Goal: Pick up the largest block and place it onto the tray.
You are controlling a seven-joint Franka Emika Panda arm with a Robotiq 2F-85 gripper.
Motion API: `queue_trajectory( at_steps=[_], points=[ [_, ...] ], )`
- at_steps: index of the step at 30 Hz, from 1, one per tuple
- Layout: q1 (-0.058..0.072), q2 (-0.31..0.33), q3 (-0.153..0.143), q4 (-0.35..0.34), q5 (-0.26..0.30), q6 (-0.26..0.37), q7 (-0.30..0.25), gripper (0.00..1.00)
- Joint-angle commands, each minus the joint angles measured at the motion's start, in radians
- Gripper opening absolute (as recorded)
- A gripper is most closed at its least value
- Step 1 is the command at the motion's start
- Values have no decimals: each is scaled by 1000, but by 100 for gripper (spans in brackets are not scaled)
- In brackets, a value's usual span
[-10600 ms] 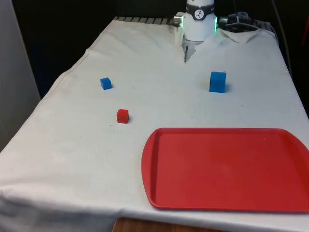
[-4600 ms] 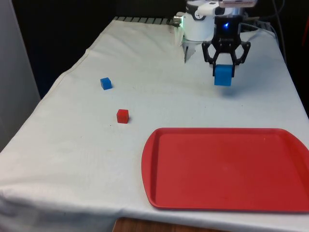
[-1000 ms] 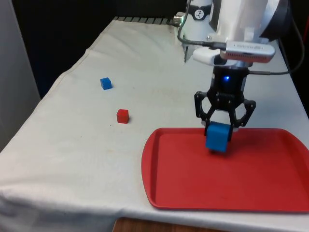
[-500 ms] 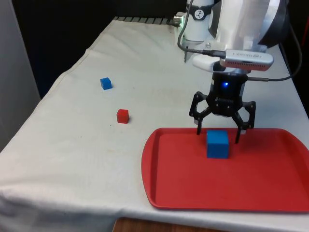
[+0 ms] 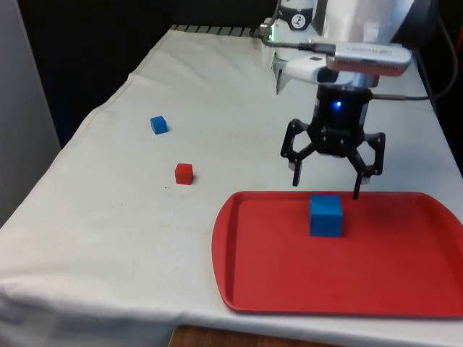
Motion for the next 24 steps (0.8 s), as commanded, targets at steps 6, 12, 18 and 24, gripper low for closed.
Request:
queue_trajectory(
  at_steps=[6, 12, 18, 24],
  points=[
    [2, -37, -16, 12, -4, -44, -4, 100],
    [3, -65, -28, 26, -4, -79, -11, 100],
    [5, -87, -37, 35, -5, -106, -17, 100],
    [5, -114, -46, 50, -6, -140, -24, 100]
  ],
)
